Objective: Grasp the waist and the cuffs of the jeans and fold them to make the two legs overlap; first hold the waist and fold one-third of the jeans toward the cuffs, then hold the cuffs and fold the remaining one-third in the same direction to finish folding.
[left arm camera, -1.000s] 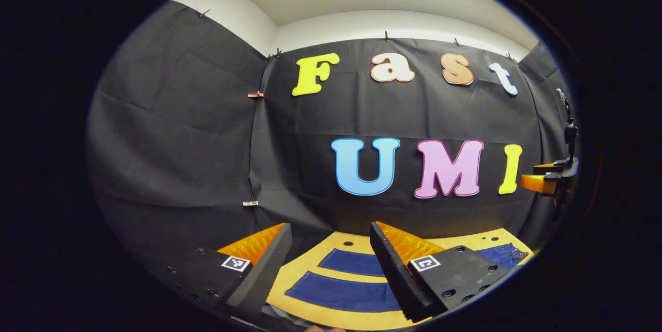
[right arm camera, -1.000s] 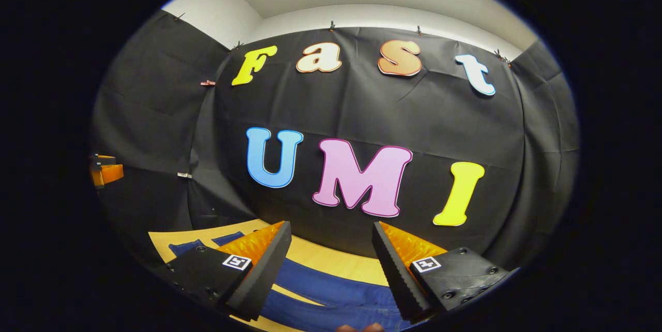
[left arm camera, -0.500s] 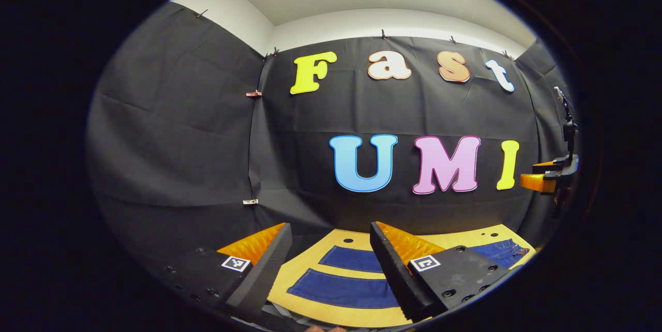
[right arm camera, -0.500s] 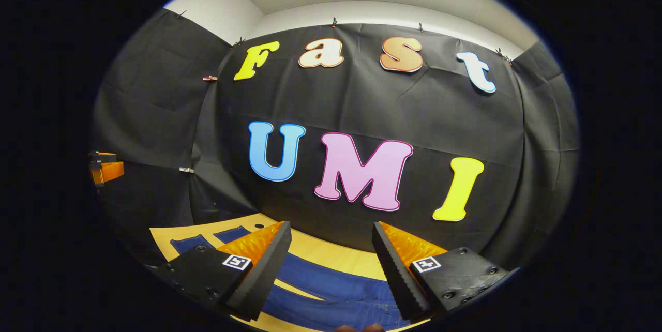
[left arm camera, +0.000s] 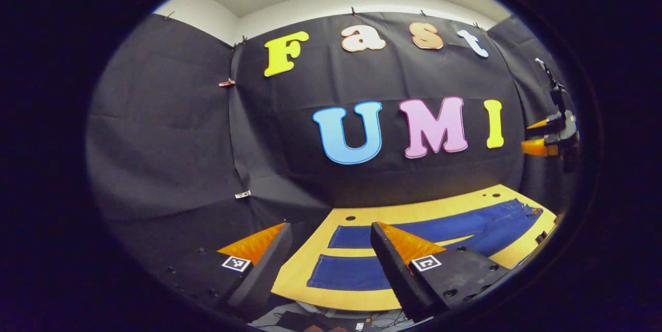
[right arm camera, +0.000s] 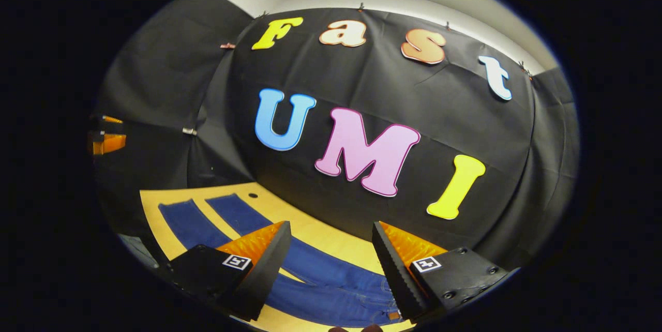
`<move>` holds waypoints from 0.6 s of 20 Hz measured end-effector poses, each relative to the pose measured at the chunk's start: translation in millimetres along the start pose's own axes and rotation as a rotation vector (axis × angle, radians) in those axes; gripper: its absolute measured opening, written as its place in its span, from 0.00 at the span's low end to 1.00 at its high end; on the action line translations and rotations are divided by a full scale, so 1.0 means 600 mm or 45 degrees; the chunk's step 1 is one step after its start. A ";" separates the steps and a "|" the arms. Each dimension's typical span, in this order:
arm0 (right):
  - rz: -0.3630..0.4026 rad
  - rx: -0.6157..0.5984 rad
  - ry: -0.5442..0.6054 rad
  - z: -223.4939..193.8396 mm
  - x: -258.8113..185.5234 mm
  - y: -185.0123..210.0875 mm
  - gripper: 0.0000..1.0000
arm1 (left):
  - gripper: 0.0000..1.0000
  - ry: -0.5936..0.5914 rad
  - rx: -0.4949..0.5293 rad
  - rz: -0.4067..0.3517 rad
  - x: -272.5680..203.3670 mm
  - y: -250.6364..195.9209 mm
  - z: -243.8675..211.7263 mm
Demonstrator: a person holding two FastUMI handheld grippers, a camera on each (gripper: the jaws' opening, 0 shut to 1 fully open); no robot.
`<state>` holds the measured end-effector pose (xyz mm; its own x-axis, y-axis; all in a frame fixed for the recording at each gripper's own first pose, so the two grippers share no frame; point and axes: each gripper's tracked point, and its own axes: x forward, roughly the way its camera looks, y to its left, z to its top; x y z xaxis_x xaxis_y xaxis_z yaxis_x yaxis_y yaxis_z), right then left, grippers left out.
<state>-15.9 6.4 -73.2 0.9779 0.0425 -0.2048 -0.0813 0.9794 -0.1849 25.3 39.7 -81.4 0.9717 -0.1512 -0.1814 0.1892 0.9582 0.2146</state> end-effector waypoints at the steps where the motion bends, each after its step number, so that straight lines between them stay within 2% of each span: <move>1: 0.008 -0.034 0.031 -0.021 0.003 0.002 0.96 | 0.98 0.043 0.049 -0.044 0.017 0.001 -0.024; 3: 0.026 -0.128 0.110 -0.075 0.007 0.006 0.96 | 0.99 0.120 0.168 -0.157 0.049 -0.008 -0.080; 8: 0.075 -0.347 0.362 -0.232 0.004 0.007 0.97 | 0.97 0.318 0.629 -0.433 0.127 -0.007 -0.249; 12: 0.104 -0.591 0.564 -0.348 -0.022 -0.011 0.97 | 0.98 0.376 0.988 -0.696 0.182 -0.002 -0.357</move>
<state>-68.5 -42.0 -270.0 0.8010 -0.0692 -0.5946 -0.3243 0.7848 -0.5281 101.0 74.3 -306.9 0.6690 -0.3575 -0.6516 0.7432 0.3342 0.5796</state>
